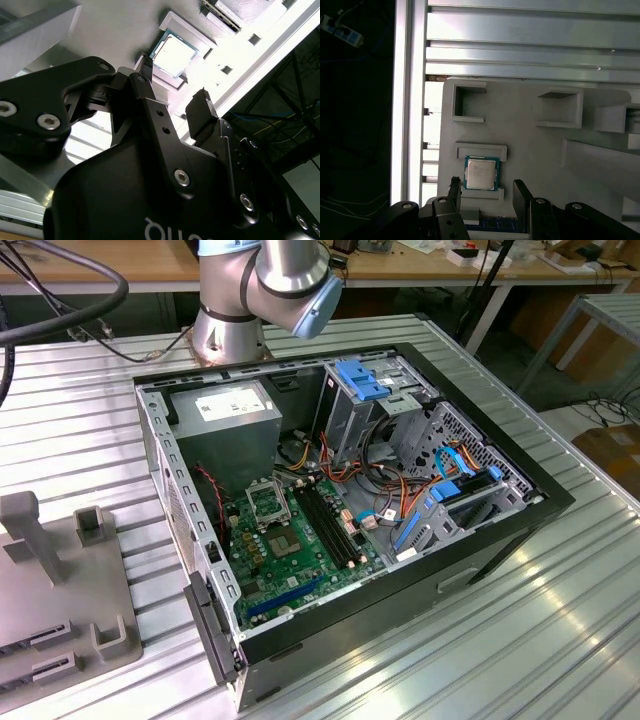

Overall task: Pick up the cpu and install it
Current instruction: 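Pick up the cpu and move it towards the insertion slot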

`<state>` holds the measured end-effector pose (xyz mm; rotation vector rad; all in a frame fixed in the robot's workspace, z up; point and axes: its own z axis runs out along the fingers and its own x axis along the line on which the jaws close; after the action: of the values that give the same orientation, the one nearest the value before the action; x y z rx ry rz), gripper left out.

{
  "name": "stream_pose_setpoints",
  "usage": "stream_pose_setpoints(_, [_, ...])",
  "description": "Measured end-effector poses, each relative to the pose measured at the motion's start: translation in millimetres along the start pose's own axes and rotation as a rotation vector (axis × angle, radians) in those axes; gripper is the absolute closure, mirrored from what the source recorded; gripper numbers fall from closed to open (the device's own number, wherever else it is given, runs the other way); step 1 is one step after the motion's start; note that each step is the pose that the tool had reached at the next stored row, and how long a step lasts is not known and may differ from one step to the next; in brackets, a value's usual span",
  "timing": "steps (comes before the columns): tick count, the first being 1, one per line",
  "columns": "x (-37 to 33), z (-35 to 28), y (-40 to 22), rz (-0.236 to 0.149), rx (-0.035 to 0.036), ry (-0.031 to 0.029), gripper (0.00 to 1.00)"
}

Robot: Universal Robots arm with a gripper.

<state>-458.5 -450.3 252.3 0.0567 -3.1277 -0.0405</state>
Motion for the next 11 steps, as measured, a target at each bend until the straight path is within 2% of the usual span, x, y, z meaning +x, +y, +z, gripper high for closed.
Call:
stream_pose_setpoints(7, [0.0,0.3,0.0,0.000,-0.0001,-0.0002,0.46])
stream_pose_setpoints(11, [0.1,0.6,-2.6,0.000,-0.0001,-0.0001,0.46])
